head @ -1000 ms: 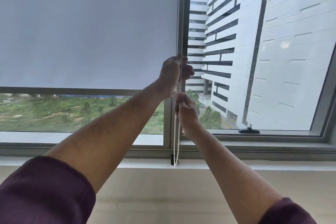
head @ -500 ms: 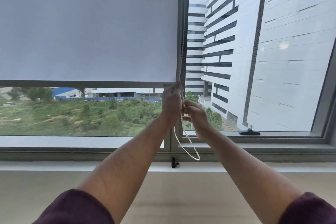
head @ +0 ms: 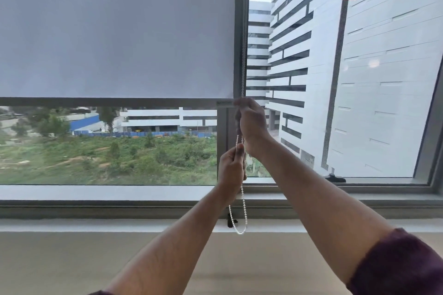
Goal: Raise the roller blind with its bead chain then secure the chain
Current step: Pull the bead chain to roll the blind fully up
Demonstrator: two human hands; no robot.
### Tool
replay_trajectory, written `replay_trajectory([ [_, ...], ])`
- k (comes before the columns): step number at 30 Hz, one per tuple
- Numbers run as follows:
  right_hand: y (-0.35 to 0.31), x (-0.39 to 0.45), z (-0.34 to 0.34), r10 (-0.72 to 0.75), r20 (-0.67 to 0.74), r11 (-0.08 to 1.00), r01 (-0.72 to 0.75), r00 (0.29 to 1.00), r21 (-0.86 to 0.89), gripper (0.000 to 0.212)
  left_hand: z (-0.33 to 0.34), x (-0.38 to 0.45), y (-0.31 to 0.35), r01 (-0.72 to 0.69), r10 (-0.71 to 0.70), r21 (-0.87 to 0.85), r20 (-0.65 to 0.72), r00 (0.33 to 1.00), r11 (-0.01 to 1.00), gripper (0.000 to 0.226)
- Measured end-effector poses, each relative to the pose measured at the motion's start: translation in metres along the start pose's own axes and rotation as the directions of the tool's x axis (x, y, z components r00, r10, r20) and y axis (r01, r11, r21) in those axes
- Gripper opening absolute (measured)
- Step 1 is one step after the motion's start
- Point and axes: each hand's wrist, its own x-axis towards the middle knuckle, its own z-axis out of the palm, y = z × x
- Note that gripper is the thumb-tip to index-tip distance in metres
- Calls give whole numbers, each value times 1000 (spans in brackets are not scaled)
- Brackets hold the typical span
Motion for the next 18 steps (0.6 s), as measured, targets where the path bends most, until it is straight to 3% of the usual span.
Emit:
replay_trajectory([
  [7,42,-20,1,-86,-44,993,82,995,-83,37,-29,-2,-11,60,-75,112,140,987,992,48],
  [10,50,-26,1,-88,-40,991,84,995,-99,37,-39,6,1,45,-55,114,91,994,992,42],
  [15,60,-39,0,-77,14,997,77,997,18,29,-34,28,51,-57,56,49,14,998,997,39],
  [18,69,-46,0,-81,-9,995,80,997,-63,27,-24,39,82,-56,54,38,49,997,998,41],
])
